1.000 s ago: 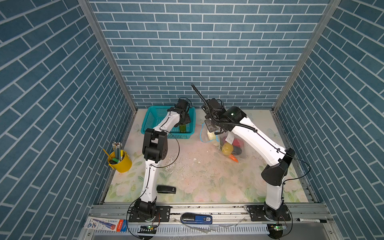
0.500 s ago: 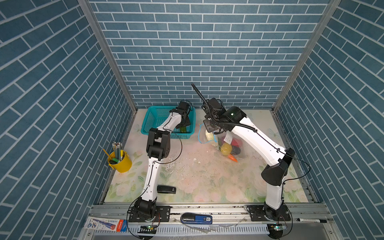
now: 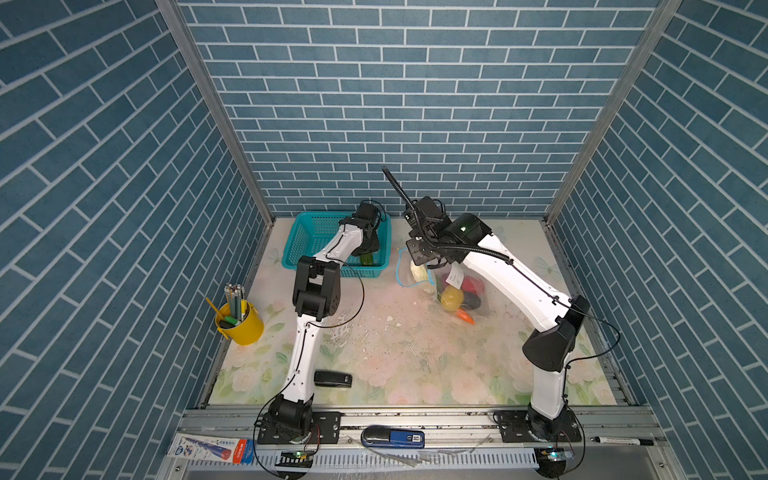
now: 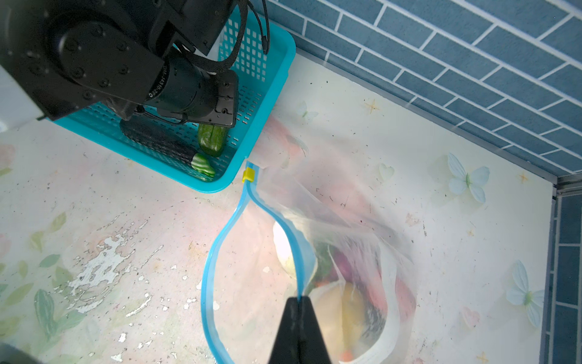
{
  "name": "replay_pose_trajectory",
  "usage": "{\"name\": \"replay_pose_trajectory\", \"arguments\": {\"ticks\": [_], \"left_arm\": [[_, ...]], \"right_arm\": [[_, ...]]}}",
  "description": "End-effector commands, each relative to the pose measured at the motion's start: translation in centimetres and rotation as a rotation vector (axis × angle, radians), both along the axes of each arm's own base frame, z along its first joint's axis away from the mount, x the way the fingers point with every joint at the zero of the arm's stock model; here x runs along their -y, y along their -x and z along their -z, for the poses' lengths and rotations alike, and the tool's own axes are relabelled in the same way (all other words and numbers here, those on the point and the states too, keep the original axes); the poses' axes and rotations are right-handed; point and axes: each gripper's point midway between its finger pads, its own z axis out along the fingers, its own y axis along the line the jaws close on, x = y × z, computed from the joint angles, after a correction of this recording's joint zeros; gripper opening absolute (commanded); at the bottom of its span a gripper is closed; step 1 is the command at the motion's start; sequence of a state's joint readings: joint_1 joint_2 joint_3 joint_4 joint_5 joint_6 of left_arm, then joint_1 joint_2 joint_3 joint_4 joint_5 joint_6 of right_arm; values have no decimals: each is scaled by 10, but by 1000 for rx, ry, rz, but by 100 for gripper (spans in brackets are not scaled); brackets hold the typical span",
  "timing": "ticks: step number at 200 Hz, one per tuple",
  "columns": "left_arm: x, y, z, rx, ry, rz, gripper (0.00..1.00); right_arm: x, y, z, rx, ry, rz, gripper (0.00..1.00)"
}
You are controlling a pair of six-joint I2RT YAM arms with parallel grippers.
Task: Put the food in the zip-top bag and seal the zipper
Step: 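Close the left gripper on the orange-green squash in the basket, then lift the squash out of the basket with the left gripper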
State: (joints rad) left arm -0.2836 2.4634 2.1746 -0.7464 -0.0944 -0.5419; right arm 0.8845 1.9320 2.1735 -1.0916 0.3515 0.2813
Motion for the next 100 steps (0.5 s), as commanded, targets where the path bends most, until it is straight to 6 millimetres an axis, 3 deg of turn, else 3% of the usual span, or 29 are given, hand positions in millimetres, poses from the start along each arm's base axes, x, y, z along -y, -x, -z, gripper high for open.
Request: {"name": "replay_pose_trajectory", "arguments": {"ticks": [1, 100], "left_arm": [[-4, -2, -35, 46, 2, -1, 42], [-5, 19, -87, 118, 47, 7, 40]], "right_arm": [[3, 3, -6, 13, -9, -22, 0], [6, 2, -8, 12, -27, -15, 0]]}}
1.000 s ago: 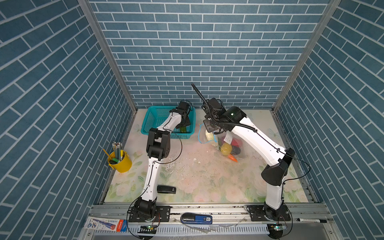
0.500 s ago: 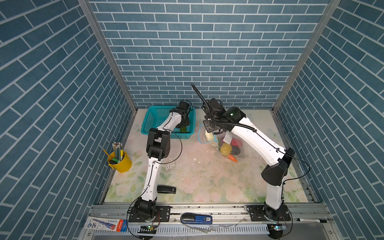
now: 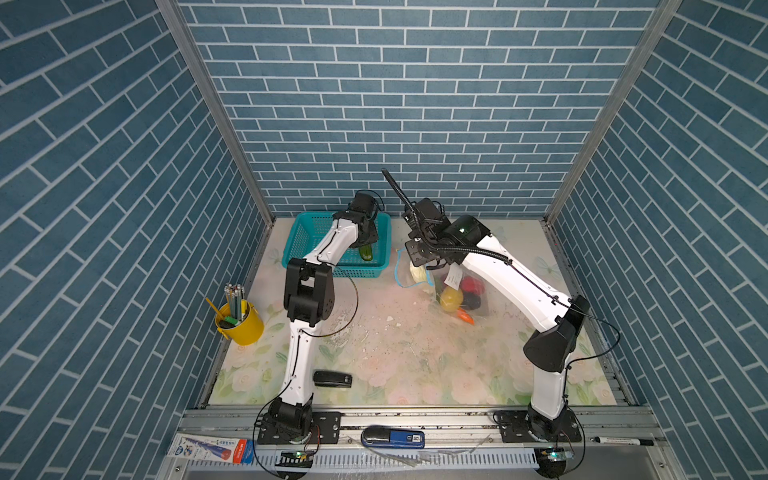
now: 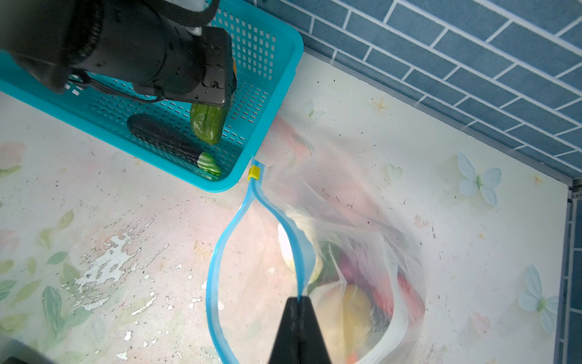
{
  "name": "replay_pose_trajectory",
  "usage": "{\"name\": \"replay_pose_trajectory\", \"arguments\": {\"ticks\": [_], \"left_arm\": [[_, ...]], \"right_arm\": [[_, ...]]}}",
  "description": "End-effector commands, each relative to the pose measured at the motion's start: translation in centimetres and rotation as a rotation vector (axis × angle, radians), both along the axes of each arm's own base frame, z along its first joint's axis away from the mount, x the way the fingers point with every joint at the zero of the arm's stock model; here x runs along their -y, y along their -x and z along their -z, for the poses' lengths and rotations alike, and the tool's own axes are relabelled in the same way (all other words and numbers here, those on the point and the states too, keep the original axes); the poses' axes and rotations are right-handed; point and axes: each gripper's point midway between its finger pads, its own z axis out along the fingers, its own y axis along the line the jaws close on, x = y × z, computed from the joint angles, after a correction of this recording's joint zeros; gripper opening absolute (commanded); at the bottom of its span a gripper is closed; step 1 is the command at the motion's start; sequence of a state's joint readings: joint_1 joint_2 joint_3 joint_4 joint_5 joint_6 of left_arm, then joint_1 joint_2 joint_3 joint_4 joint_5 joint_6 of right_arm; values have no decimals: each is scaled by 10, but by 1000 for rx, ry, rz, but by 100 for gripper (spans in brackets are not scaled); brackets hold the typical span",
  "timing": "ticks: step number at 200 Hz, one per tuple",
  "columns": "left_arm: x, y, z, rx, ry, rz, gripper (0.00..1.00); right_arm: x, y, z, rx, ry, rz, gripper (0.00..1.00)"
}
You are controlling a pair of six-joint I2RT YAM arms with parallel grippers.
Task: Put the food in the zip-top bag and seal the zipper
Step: 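Lift the squash out of the basket with the left gripper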
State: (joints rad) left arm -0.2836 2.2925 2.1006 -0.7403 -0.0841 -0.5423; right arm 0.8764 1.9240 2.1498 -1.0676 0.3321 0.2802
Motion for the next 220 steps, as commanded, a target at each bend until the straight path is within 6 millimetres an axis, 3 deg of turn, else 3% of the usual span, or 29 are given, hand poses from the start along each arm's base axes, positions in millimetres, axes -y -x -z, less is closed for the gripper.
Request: {"name": "replay_pose_trajectory", "arguments": {"ticks": [1, 54, 123, 188, 220], "left_arm": [[-4, 10, -19, 23, 9, 3, 40], [0, 39, -46, 61, 72, 12, 40], [10, 98, -89, 149, 109, 51, 40], [40, 152, -110, 184, 213, 133, 40], [58, 168, -126, 268, 244, 255, 40]], "right_arm": [[7, 4, -11, 20, -13, -11, 0], [6, 4, -12, 16, -33, -8, 0], [2, 7, -6, -7, -59, -12, 0], [11, 2, -7, 25, -24, 8, 0], [9, 3, -8, 18, -46, 1, 0]]}}
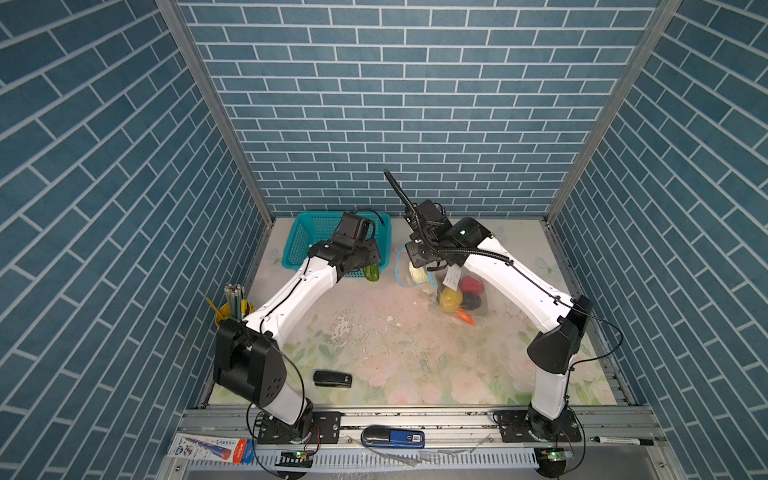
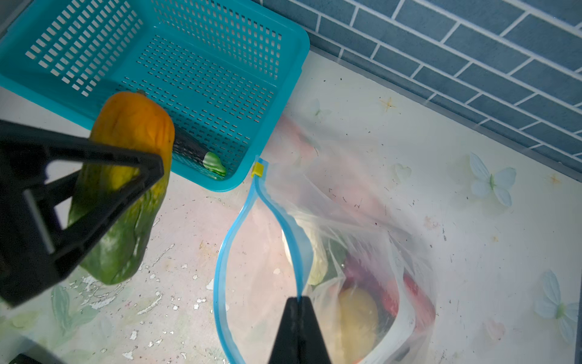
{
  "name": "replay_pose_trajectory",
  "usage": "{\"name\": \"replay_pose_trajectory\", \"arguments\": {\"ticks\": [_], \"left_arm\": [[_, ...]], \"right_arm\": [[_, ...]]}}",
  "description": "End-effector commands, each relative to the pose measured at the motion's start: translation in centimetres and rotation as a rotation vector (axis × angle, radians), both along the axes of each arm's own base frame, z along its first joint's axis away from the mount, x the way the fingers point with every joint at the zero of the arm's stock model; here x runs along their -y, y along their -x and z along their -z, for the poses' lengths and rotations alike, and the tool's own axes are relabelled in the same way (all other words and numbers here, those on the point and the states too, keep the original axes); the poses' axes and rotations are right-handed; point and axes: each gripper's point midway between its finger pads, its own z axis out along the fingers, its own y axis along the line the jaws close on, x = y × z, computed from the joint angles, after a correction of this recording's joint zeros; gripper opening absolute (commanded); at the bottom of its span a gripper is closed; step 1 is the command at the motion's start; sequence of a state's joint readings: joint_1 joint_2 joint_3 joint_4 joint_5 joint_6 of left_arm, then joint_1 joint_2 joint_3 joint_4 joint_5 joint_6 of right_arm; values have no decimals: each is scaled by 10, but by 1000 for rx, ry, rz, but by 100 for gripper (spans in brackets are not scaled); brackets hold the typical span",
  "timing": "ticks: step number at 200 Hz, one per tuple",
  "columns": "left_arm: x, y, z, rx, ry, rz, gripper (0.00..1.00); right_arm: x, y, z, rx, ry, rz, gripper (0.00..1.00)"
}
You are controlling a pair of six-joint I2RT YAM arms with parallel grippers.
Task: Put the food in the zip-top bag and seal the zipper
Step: 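Lift the squash out of the basket with the left gripper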
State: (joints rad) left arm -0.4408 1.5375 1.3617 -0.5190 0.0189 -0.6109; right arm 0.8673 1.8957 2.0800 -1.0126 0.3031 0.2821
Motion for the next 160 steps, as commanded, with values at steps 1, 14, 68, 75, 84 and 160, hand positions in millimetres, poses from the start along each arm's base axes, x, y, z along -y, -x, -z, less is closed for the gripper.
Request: {"name": "replay_pose_trajectory", "arguments": {"ticks": [1, 14, 68, 75, 84, 160], "left_arm": [[16, 8, -21, 92, 43, 85, 40], [26, 12, -27, 133, 65, 154, 39], [57, 23, -48, 432, 43, 429, 33], [56, 21, -51, 476, 20, 443, 31], [57, 21, -53, 530, -5, 470, 31], [72, 38, -59, 922, -13, 738, 31]], "right_arm": [[9, 3, -15, 26, -20, 7, 0], [8, 4, -14, 20, -29, 2, 0], [6, 6, -16, 14, -55, -7, 0], [6, 6, -17, 12, -61, -9, 0], [7, 6, -16, 9, -66, -5, 0], [11, 5, -13, -11, -98, 0, 0]]}}
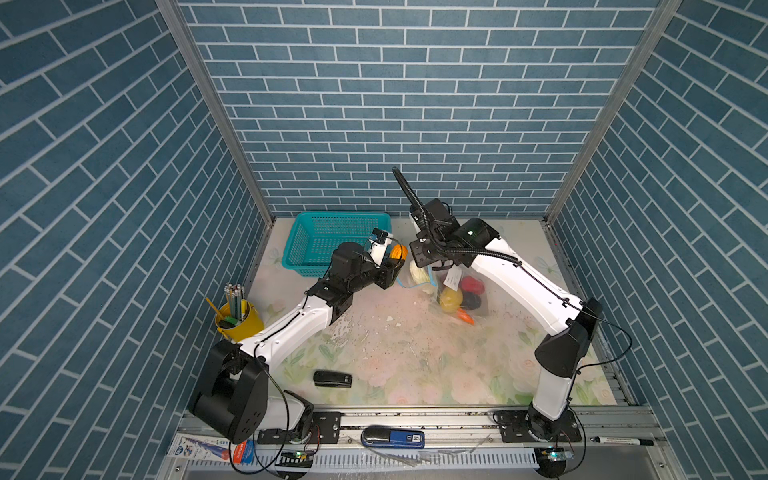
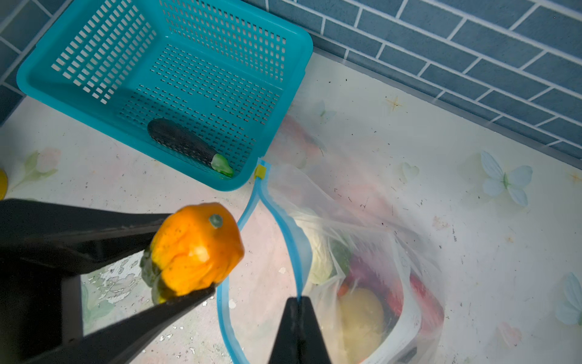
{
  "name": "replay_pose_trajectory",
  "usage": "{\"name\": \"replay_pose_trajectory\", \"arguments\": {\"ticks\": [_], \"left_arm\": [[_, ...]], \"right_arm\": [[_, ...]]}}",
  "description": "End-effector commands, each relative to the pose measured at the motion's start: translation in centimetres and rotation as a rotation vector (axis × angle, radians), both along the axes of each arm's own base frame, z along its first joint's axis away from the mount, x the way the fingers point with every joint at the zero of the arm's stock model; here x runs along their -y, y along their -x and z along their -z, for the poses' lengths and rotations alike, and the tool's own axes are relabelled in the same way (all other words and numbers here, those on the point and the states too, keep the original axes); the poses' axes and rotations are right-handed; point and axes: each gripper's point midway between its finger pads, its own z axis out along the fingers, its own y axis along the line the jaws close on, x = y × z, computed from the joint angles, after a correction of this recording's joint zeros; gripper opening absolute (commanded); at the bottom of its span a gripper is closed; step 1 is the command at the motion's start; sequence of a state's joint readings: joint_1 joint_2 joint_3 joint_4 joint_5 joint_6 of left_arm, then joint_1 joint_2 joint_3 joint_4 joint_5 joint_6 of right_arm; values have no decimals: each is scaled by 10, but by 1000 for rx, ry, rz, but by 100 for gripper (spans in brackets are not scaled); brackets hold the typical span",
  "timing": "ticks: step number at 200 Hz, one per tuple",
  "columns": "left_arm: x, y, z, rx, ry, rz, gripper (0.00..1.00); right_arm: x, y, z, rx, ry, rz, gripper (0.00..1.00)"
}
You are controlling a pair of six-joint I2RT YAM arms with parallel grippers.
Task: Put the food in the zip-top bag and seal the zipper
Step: 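Lift the squash out of the basket with the left gripper, then carry the squash with the left gripper to the bag mouth beside the right gripper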
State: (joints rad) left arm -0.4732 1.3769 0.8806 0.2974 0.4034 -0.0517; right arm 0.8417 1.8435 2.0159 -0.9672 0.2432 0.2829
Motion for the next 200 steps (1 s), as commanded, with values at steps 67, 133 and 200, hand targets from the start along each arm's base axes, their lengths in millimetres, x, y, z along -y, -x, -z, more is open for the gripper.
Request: {"name": "replay_pose_trajectory", "arguments": {"ticks": [67, 133, 200], "left_arm": [[5, 41, -36, 307, 72, 510, 23], [18, 68, -34, 397, 46, 696, 24], [27, 58, -47, 455, 137, 750, 25]], "right_arm": [[17, 3, -17, 3, -71, 10, 0], [13, 6, -16, -15, -111, -10, 0], [16, 10, -23, -6, -131, -11, 0]]}}
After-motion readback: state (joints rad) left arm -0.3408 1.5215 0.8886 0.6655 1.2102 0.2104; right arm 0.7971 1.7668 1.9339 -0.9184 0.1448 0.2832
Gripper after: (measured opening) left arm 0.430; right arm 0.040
